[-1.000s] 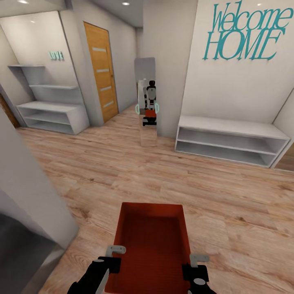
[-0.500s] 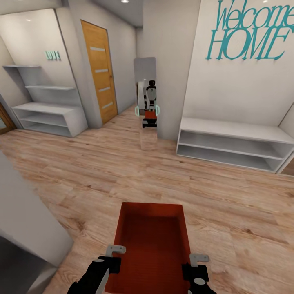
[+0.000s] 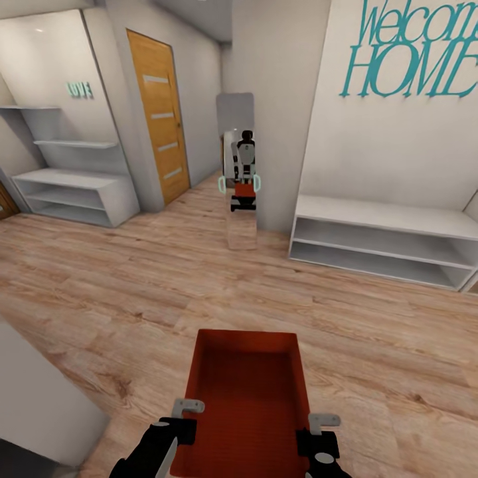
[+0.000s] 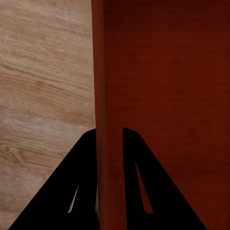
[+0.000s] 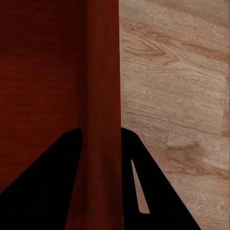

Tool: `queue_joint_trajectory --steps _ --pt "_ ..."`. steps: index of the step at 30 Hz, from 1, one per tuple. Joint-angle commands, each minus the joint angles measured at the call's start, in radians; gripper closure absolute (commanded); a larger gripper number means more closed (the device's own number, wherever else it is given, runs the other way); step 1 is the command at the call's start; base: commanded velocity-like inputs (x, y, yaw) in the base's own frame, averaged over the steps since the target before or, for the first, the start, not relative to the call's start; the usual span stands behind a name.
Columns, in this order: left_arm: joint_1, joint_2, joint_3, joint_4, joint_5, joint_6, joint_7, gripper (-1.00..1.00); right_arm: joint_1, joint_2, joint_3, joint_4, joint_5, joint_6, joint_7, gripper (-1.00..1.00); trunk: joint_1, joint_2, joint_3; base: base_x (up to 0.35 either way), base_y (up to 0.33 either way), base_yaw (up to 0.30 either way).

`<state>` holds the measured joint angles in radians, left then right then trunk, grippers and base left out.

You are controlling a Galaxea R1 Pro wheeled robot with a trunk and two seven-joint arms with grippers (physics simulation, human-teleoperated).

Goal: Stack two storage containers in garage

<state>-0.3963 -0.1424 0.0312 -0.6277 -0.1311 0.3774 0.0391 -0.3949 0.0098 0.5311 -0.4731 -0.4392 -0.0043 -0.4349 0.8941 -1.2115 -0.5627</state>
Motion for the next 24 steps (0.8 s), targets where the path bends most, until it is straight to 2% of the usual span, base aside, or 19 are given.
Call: queue_joint_trajectory --steps 1,24 --pt "0.001 0.000 -0.010 0.020 -0.008 0.005 0.005 1.00 -0.002 -0.001 0.003 -0.016 -0.004 0.000 -0.007 1.00 0.001 -0.001 -0.001 0.322 0.000 0.000" --pt "0.001 0.000 -0.010 0.020 -0.007 0.005 0.005 1.00 -0.002 -0.001 0.001 -0.016 -0.004 0.001 -0.008 1.00 0.001 -0.001 -0.001 0.322 0.000 0.006"
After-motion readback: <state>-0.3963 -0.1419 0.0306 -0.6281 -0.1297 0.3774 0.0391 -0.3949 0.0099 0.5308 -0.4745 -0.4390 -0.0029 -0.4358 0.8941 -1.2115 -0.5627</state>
